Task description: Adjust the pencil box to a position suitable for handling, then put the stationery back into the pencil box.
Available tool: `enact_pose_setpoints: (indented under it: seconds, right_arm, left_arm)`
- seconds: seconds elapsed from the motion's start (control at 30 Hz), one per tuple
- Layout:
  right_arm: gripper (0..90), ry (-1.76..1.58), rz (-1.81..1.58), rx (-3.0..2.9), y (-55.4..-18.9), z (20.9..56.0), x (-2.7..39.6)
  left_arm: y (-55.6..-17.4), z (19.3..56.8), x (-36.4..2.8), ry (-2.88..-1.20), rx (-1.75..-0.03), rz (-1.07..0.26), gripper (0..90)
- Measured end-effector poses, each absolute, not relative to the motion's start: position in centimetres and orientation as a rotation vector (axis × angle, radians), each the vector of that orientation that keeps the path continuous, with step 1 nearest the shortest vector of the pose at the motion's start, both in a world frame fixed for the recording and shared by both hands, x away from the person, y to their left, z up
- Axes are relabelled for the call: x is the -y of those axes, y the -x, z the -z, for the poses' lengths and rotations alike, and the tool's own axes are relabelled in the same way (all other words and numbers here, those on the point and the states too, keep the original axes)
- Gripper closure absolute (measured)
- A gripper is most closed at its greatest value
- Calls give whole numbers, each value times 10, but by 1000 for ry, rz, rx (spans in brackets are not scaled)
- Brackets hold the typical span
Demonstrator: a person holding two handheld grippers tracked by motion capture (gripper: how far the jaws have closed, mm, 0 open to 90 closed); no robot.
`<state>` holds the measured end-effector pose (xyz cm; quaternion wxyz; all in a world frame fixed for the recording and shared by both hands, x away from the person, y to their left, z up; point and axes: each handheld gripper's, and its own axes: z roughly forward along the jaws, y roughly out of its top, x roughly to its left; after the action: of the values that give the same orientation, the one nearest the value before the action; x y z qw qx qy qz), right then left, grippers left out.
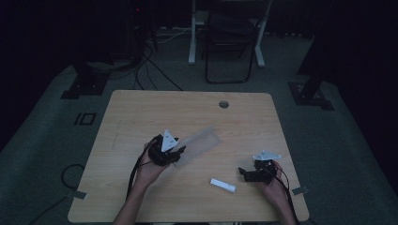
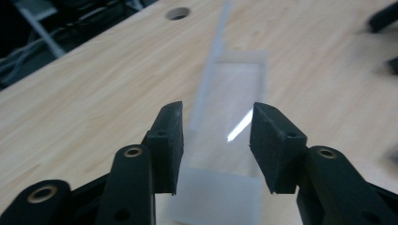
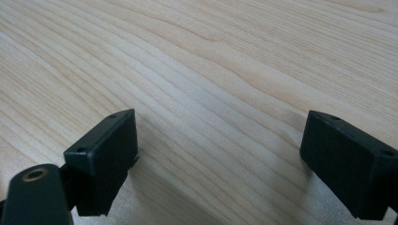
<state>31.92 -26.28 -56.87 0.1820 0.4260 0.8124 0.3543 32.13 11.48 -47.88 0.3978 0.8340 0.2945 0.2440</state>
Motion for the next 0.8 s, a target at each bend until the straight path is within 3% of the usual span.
enact_pose_setpoints:
  seconds: [0.23, 0.8]
  right_arm:
    - [114, -1203, -1000, -2293, -319, 569, 263]
    - [114, -1203, -1001, -2293, -319, 569, 263]
  left_arm:
    - [-312, 477, -100, -2117, -682, -507, 521]
    - [-300, 486, -67, -2158, -546, -405, 474]
